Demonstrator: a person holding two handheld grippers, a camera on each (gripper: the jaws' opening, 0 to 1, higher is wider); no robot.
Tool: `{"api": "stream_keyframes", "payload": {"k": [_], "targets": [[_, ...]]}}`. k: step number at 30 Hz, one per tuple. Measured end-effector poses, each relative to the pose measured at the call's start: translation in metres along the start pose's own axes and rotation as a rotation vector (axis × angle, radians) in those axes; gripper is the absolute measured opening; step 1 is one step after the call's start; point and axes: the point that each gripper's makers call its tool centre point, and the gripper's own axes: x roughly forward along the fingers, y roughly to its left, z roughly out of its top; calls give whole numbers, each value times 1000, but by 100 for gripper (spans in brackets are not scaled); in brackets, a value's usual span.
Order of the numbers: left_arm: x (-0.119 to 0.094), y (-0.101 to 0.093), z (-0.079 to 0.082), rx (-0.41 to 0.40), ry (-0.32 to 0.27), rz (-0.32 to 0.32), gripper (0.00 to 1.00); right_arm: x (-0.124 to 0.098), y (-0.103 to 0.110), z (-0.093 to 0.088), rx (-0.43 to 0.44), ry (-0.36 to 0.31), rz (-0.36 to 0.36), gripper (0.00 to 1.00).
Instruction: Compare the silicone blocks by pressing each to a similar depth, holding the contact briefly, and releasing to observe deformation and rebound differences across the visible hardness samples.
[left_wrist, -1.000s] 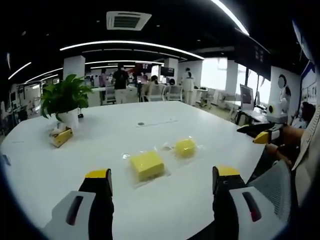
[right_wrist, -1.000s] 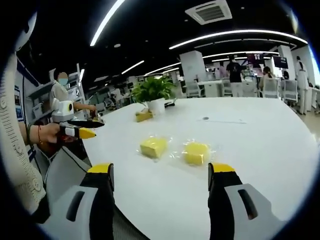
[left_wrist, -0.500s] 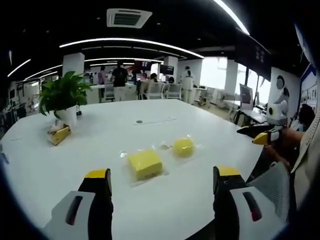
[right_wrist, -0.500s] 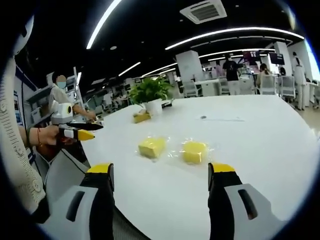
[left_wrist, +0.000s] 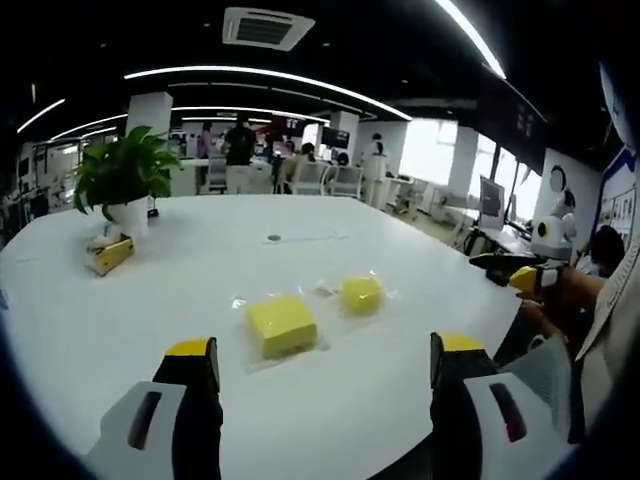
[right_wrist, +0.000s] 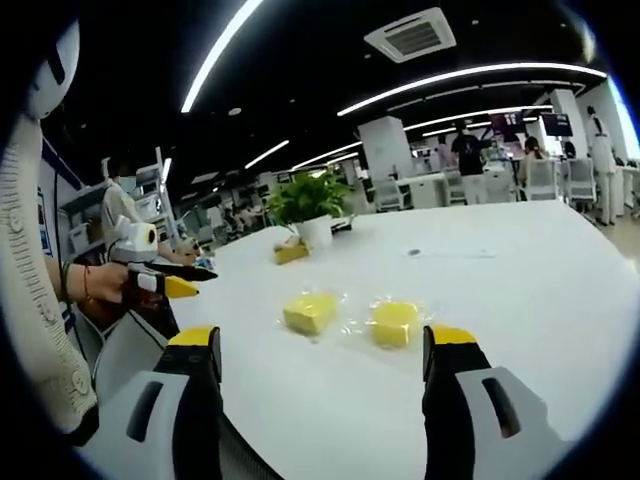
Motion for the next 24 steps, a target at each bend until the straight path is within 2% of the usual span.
{"api": "stream_keyframes", "payload": {"k": [5,8,12,14,15,17,19,22,24], "targets": [[4,6,1,-6,8,-3,87,4,-2,-7,37,55,5,80],[7,11,1,-10,5,2,88,5,-1,-8,35,56,11,78],[10,14,-2,-55,12,-13,88,7,-2,-9,40,60,13,78],[14,18,0,-119,6,-23,86,7,-3,-9,42,65,15,78],[17,21,8,-207,-39,-35,85,8,-3,-10,43,71,18,78],[21,28,17,-340,-87,-55,85,9,-5,-12,40,90,21,77],[26,39,25,-392,-131,-50,84,10,-6,-15,27,105,19,76],[35,51,28,-416,-140,-49,84,11,-7,-12,32,100,23,77],[43,57,27,-414,-127,-48,84,13,-8,-12,32,104,21,77]]}}
